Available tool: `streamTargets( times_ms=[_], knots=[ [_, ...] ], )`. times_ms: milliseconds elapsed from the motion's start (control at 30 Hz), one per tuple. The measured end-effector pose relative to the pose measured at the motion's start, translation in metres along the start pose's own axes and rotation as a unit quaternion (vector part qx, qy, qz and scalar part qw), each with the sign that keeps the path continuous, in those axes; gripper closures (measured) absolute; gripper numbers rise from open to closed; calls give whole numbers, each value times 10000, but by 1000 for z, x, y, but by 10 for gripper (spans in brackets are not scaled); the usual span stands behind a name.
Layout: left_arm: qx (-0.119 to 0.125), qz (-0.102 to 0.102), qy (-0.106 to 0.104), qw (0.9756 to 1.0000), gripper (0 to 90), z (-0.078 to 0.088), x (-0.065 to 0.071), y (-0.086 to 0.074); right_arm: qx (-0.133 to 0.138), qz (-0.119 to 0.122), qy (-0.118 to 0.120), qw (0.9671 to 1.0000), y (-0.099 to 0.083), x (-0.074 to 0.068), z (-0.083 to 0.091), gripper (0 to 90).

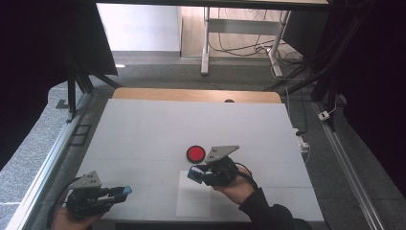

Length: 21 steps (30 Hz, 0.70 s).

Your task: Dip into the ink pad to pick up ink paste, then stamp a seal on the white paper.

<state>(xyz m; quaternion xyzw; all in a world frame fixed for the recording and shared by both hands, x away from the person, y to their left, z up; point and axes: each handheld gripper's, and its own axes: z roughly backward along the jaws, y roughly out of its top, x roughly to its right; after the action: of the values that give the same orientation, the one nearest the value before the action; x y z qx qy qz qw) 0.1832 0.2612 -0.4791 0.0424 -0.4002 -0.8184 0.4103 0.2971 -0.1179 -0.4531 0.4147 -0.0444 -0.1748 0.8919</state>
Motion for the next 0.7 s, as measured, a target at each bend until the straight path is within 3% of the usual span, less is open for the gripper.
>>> streamTargets(
  times_ms=[600, 700],
  knots=[
    [-3, 5, -5, 10000, 682, 0, 0, 0, -506, 299, -86, 9982, -12, -8, -24, 710],
    [-9, 3, -12, 10000, 682, 0, 0, 0, -604, 476, -100, 9970, -14, -8, -27, 710]
  ],
)
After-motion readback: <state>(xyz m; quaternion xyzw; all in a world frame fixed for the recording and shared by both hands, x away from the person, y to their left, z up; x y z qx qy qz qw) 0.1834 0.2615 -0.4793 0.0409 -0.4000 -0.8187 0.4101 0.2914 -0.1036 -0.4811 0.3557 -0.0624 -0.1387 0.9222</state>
